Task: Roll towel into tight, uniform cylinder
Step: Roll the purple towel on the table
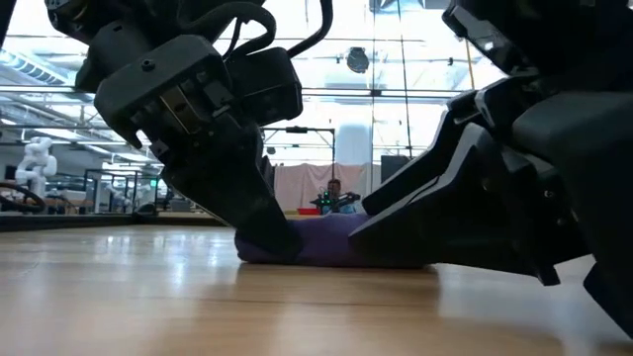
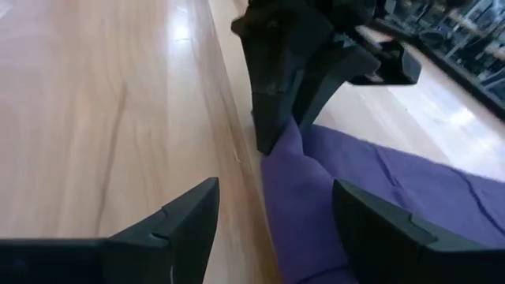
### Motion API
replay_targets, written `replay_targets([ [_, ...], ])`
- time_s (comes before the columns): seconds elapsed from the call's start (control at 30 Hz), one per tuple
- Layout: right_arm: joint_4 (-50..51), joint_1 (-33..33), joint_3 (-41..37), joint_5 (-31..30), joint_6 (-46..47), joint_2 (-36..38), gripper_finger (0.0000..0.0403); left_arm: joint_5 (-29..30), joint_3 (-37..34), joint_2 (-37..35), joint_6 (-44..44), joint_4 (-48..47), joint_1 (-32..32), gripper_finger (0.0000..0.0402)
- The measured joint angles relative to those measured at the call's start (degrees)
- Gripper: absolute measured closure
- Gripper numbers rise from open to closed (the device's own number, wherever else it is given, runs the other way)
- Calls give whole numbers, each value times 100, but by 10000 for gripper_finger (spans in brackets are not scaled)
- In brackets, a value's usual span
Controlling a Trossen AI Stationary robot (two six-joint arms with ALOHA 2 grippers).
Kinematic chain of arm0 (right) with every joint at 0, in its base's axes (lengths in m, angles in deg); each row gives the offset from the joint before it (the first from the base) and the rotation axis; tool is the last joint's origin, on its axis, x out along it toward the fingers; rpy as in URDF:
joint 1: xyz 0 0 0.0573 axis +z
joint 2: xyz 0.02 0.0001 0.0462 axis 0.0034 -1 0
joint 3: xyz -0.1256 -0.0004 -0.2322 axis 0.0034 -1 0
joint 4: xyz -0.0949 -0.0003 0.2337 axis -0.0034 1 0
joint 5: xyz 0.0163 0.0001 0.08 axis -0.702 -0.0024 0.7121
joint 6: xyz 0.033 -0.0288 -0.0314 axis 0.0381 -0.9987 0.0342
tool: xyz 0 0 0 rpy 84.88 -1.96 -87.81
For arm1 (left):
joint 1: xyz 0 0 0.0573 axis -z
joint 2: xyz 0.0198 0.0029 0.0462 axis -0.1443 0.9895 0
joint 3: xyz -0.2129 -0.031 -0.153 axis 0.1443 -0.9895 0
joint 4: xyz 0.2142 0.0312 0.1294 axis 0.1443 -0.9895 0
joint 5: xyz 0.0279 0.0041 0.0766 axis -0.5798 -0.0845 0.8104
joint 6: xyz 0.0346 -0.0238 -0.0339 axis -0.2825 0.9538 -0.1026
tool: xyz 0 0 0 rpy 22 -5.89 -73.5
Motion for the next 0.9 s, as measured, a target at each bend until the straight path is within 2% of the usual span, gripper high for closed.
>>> replay_targets([
  [0.17, 122, -51, -1, 41, 280, 4, 166, -59, 2, 0, -37, 2, -74, 360],
  [0.3, 383, -158, -4, 258, 1010, -33, 172, -50, 2, 0, -166, 2, -83, 360],
  [0.57, 561, -186, -4, 233, 1995, -74, 234, 167, 7, 0, -321, -62, -27, 357],
  [0.77, 684, -197, -2, 192, 2938, -73, 309, 326, -2, -118, -771, -233, 179, 303],
  [0.9, 716, -197, -2, 209, 3187, -68, 354, 347, -17, -524, -887, -907, 307, 255],
])
